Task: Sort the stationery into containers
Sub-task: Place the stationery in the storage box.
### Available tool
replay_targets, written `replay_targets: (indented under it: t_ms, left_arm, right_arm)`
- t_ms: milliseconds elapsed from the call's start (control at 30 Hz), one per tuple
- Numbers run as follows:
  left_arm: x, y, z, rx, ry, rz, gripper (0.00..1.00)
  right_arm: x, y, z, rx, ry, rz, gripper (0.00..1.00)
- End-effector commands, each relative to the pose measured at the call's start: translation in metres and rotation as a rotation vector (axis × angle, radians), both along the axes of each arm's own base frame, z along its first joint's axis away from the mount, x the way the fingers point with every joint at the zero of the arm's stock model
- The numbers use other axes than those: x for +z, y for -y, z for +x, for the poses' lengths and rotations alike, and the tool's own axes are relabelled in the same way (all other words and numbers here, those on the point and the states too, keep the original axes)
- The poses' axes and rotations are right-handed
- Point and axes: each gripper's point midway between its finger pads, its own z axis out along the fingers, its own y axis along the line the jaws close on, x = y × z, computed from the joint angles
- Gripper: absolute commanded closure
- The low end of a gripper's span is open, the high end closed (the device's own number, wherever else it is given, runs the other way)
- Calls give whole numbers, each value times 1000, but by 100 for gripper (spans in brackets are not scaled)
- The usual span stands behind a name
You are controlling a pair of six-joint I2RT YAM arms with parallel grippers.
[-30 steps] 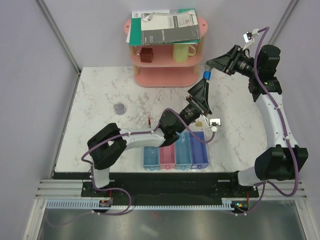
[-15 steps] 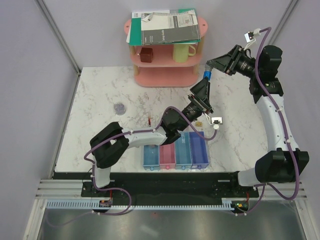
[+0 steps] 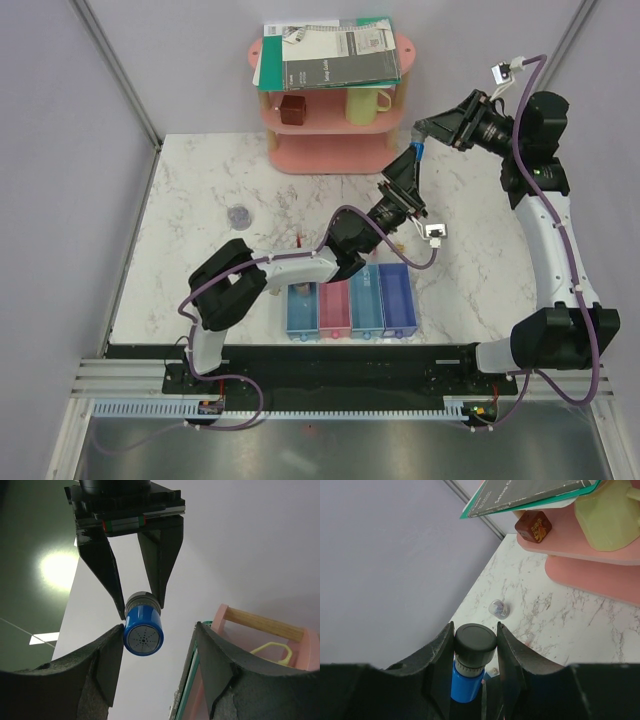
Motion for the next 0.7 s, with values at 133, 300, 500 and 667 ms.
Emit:
replay_targets:
  t_ms: [133, 300, 500, 667]
  left_arm:
    - [33, 2, 2, 8, 76, -49, 34]
    - [36, 1, 1, 6, 81, -54, 48]
    - [35, -1, 1, 9, 82, -60, 69]
    - [32, -1, 0, 7, 79, -59, 82]
  right_arm:
    - [3, -1, -8, 9, 41, -13, 78]
    - [0, -1, -5, 6, 39, -13, 78]
    - [2, 0, -3, 1, 39, -12, 78]
    - [2, 0, -3, 1, 42, -14, 78]
